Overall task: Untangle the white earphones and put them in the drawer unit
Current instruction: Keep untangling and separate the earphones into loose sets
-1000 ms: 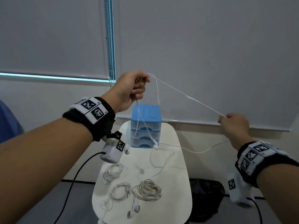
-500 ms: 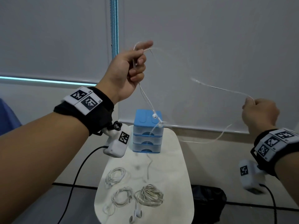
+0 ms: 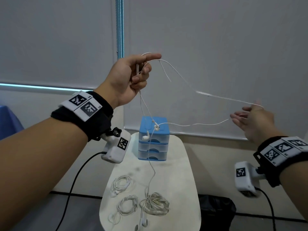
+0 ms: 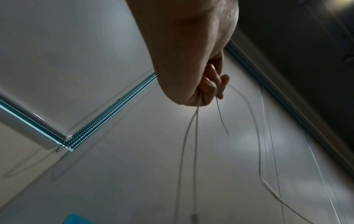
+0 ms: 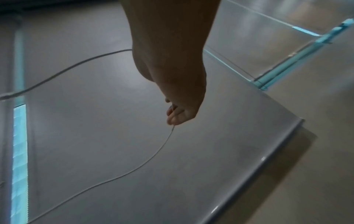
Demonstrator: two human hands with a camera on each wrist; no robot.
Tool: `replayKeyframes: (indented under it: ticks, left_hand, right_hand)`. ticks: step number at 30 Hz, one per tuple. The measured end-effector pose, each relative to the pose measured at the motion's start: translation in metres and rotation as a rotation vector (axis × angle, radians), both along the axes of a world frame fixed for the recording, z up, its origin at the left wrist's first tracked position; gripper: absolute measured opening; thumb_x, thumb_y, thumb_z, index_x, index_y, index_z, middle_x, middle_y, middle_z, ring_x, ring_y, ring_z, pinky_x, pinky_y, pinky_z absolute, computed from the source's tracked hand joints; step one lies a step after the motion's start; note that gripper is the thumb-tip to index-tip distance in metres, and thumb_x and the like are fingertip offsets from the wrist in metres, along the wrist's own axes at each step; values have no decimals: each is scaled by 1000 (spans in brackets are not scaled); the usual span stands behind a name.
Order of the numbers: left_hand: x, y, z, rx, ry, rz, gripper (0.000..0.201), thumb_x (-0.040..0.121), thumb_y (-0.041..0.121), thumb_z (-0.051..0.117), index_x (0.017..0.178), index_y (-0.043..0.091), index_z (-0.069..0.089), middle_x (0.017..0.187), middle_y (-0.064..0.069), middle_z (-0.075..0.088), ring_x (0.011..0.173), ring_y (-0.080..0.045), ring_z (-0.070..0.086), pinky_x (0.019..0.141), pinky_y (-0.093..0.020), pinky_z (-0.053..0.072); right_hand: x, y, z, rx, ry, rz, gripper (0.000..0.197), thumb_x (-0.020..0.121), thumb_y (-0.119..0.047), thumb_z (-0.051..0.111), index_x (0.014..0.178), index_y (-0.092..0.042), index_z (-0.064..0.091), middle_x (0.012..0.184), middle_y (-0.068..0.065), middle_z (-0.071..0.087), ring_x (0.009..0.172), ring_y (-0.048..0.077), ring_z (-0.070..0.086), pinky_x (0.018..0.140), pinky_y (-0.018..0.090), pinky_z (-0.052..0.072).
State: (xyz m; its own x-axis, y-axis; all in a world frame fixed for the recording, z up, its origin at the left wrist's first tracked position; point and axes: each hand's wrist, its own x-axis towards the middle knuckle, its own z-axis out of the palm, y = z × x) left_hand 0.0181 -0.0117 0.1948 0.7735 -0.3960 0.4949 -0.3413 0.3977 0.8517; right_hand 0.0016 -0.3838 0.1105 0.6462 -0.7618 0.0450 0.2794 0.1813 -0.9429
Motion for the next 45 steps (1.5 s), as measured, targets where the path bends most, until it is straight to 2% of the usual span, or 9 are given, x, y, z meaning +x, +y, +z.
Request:
replayKeyframes:
  ticks: [8,12,18,27,31,35,37,41,45]
  left_hand:
    - [6,8,-14,8,48,44,41,105,18,38,132,3,64,68,3,43,49,-6,22,49,-24,10]
    - [10,14,-23,-3,67,40,42,104,18,38,133,2,65,68,2,43,48,-6,24,49,-25,10]
    - [12,15,-34,26,85,12,42,104,18,37,130,2,66,68,1,42,48,-6,22,46,-23,11]
    - [8,4,-49,342,111,30,39,102,20,45,126,1,68,68,2,41,49,-6,21,42,-18,18]
    - [5,-8,-67,574,105,39,36,105,20,44,122,5,71,66,4,42,54,-9,19,53,-25,13]
    - [3,-20,-90,658,108,39,35,106,25,48,118,8,75,66,4,43,51,-8,23,50,-22,20]
    - [3,-24,-101,665,122,40,36,107,26,46,117,7,76,66,2,43,50,-9,23,50,-23,20]
    - [4,-29,-120,680,139,29,40,109,27,42,117,8,76,64,3,44,52,-11,21,53,-26,17]
    - [7,-29,-132,680,140,12,39,109,27,43,115,13,78,63,4,45,54,-13,19,52,-26,19]
  right_hand:
    - [-3,5,14,-754,47,-249,35,101,-44,47,96,-16,69,95,3,65,90,26,58,80,37,45]
    - [-2,-4,7,-969,219,-287,45,92,-56,47,101,-18,69,112,8,66,112,37,57,101,56,44]
    - [-13,-4,-13,-1098,434,-211,33,98,-46,53,99,-20,73,126,15,62,129,42,47,106,56,36]
    - [-16,2,-47,-1310,945,154,14,94,-42,63,104,-33,65,120,8,58,107,36,59,100,45,49]
    - [-24,18,-66,-1415,1082,457,21,101,-34,62,118,-22,60,128,8,61,107,24,56,82,28,42]
    - [-36,45,-84,-1367,1257,722,35,100,-28,62,134,-23,55,106,-2,59,82,16,56,62,22,41]
    - [-33,57,-93,-1375,1242,774,40,98,-16,62,137,-23,55,103,-1,59,82,17,58,67,25,46]
    - [-23,86,-101,-1443,992,835,47,92,-1,56,134,-23,61,138,5,56,117,22,54,96,32,46]
    - [-22,116,-106,-1051,630,1004,46,86,5,59,122,-23,68,123,6,66,105,16,62,84,28,49]
